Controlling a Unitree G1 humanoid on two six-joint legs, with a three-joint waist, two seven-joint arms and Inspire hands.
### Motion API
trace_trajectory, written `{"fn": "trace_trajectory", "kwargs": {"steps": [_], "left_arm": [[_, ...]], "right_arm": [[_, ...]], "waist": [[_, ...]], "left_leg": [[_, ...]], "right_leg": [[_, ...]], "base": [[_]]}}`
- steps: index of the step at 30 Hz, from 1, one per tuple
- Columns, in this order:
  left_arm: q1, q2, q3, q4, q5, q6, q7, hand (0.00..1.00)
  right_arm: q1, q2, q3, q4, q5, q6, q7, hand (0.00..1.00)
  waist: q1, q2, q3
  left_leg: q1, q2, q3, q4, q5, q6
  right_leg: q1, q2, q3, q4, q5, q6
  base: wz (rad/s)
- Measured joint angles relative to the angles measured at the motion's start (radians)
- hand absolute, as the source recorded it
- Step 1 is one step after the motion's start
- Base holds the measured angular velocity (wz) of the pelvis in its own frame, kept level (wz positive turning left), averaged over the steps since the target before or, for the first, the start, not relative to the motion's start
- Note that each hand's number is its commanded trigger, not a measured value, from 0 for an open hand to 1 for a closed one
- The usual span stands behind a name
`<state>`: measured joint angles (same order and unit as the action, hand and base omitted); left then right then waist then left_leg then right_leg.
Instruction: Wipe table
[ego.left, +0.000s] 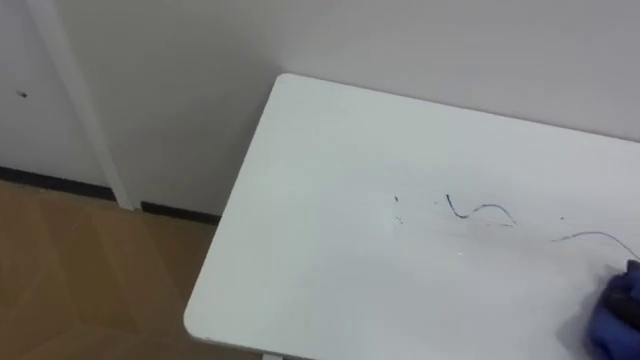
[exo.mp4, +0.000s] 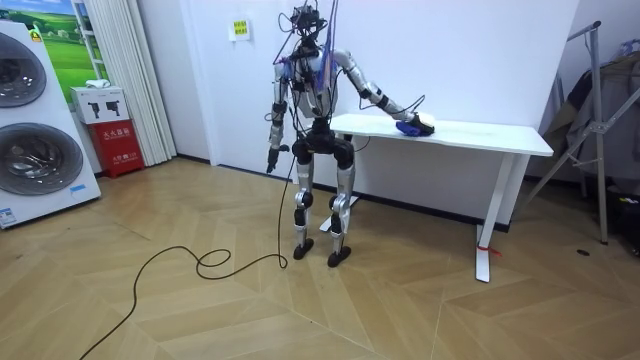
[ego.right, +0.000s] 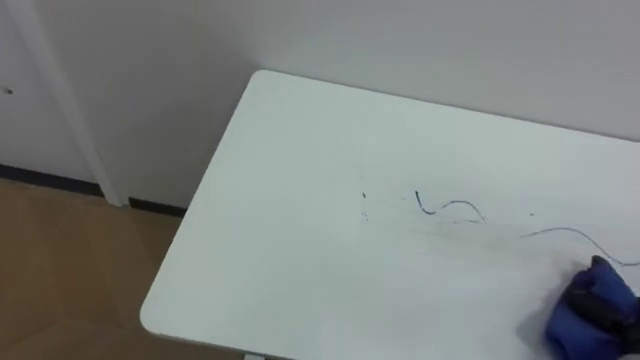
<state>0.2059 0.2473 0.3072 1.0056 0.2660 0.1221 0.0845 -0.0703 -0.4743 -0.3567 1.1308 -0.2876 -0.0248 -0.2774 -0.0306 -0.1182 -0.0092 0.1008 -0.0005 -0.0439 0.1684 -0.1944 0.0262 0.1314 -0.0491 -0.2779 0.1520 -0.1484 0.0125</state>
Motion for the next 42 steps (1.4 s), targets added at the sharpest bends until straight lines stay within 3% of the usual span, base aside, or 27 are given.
{"fn": "trace_trajectory", "kwargs": {"steps": [3,5,8,10,11,13,14,16,19,21,23,26,28,31,33,38,40,42], "left_arm": [[-0.017,-0.002,-0.024,0.0,-0.001,-0.001,0.0,0.0],[-0.022,-0.001,-0.059,0.003,-0.001,-0.001,0.0,0.0],[-0.047,-0.008,-0.095,0.038,0.004,0.002,0.0,0.0],[-0.08,-0.012,-0.116,0.06,0.006,0.004,0.0,0.0],[-0.089,-0.013,-0.125,0.067,0.006,0.004,-0.001,0.0],[-0.126,-0.03,-0.172,0.074,0.004,0.012,-0.013,0.0],[-0.129,-0.035,-0.18,0.071,0.004,0.012,-0.017,0.0],[-0.122,-0.038,-0.199,0.062,0.005,0.023,-0.027,0.0],[-0.057,-0.032,-0.181,0.035,0.009,0.053,-0.024,0.0],[-0.041,-0.028,-0.163,0.035,0.011,0.062,-0.024,0.0],[-0.042,-0.028,-0.135,0.028,0.014,0.062,-0.025,0.0],[-0.058,-0.009,-0.1,0.015,0.013,0.061,-0.025,0.0],[-0.066,0.036,-0.069,0.015,0.019,0.061,-0.022,0.0],[-0.068,0.061,-0.043,0.015,0.02,0.058,-0.016,0.0],[-0.066,0.07,-0.033,0.015,0.018,0.054,-0.015,0.0],[-0.082,0.059,-0.078,0.018,-0.014,0.023,-0.009,0.0],[-0.12,0.035,-0.134,0.057,-0.042,0.021,-0.009,0.0],[-0.152,0.019,-0.18,0.088,-0.075,0.022,-0.01,0.0]], "right_arm": [[0.016,0.004,0.012,-0.03,-0.039,0.013,-0.006,1.0],[0.014,0.01,0.044,-0.071,-0.077,0.045,-0.015,1.0],[0.012,0.046,0.166,-0.22,-0.181,0.137,-0.013,1.0],[-0.026,0.108,0.336,-0.39,-0.31,0.185,0.045,1.0],[-0.06,0.128,0.382,-0.401,-0.338,0.186,0.063,1.0],[-0.205,0.193,0.515,-0.407,-0.407,0.17,0.152,1.0],[-0.231,0.202,0.534,-0.411,-0.412,0.164,0.172,1.0],[-0.294,0.216,0.561,-0.377,-0.397,0.132,0.212,1.0],[-0.262,0.212,0.504,-0.334,-0.286,0.105,0.198,1.0],[-0.219,0.199,0.448,-0.309,-0.252,0.05,0.163,1.0],[-0.211,0.186,0.341,-0.258,-0.227,0.026,0.135,1.0],[-0.163,0.106,0.224,-0.179,-0.16,0.025,0.082,1.0],[-0.109,0.052,0.154,-0.122,-0.098,0.024,0.051,1.0],[-0.04,0.008,0.094,-0.099,-0.048,0.022,0.026,1.0],[0.001,-0.006,0.026,-0.073,-0.032,0.022,0.0,1.0],[0.01,0.001,0.06,-0.1,-0.028,0.031,-0.04,1.0],[-0.032,0.023,0.125,-0.15,-0.038,0.081,-0.055,1.0],[-0.09,0.053,0.216,-0.204,-0.039,0.125,-0.057,1.0]], "waist": [[0.003,0.007,-0.0022],[0.015,0.014,-0.002],[0.078,0.031,-0.0005],[0.117,0.033,0.0009],[0.125,0.035,0.0023],[0.167,0.055,0.0126],[0.179,0.06,0.0136],[0.207,0.065,0.0111],[0.208,0.067,0.0104],[0.177,0.063,0.0088],[0.143,0.055,0.0068],[0.128,0.046,-0.0018],[0.114,0.036,-0.0103],[0.101,0.033,-0.0131],[0.073,0.032,-0.0137],[0.069,0.042,-0.0138],[0.094,0.067,-0.0137],[0.112,0.083,-0.0086]], "left_leg": [[0.016,0.002,0.001,-0.001,-0.001,-0.002],[0.021,0.004,0.006,-0.001,-0.002,-0.002],[0.032,0.018,0.04,0.002,-0.008,-0.012],[0.027,0.028,0.044,0.007,-0.009,-0.019],[0.025,0.032,0.044,0.012,-0.011,-0.023],[-0.001,0.038,0.032,0.038,-0.014,-0.032],[-0.008,0.036,0.027,0.038,-0.011,-0.036],[-0.025,0.022,-0.029,0.029,0.01,-0.04],[-0.026,0.012,-0.052,0.027,0.021,-0.042],[-0.041,0.003,-0.052,0.04,0.021,-0.042],[-0.067,-0.005,-0.052,0.056,0.022,-0.038],[-0.09,-0.014,-0.053,0.06,0.02,-0.031],[-0.095,-0.014,-0.05,0.065,0.015,-0.024],[-0.092,-0.012,-0.04,0.06,0.014,-0.021],[-0.089,-0.013,-0.04,0.056,0.013,-0.02],[-0.055,-0.006,-0.009,0.032,0.012,-0.019],[-0.042,0.005,0.031,0.03,0.009,-0.018],[-0.042,0.02,0.067,0.029,0.009,-0.02]], "right_leg": [[0.014,0.002,0.001,0.001,0.0,0.0],[0.014,0.004,0.006,0.003,0.001,-0.001],[0.004,0.02,0.039,0.008,0.01,-0.016],[-0.012,0.031,0.029,0.023,0.014,-0.027],[-0.013,0.034,0.028,0.023,0.014,-0.03],[-0.022,0.038,0.012,0.022,0.013,-0.044],[-0.027,0.037,0.006,0.019,0.012,-0.046],[-0.028,0.021,-0.04,0.014,-0.002,-0.046],[-0.008,0.005,-0.099,0.015,-0.021,-0.038],[0.003,-0.006,-0.136,0.014,-0.03,-0.029],[0.004,-0.013,-0.153,0.002,-0.035,-0.023],[-0.002,-0.021,-0.168,-0.001,-0.038,-0.013],[-0.006,-0.018,-0.164,0.001,-0.036,-0.01],[-0.006,-0.017,-0.156,0.004,-0.034,-0.007],[0.003,-0.018,-0.157,0.005,-0.031,-0.004],[0.011,-0.013,-0.119,0.008,-0.027,-0.008],[-0.003,-0.008,-0.087,0.022,-0.02,-0.016],[-0.022,0.002,-0.056,0.026,-0.009,-0.026]], "base": [[-0.03],[-0.16],[-0.52],[-0.22],[0.0],[0.19],[0.5],[0.81],[0.63],[0.6],[0.59],[0.28],[0.03],[-0.08],[-0.02],[-0.27],[-0.58],[-0.72]]}}
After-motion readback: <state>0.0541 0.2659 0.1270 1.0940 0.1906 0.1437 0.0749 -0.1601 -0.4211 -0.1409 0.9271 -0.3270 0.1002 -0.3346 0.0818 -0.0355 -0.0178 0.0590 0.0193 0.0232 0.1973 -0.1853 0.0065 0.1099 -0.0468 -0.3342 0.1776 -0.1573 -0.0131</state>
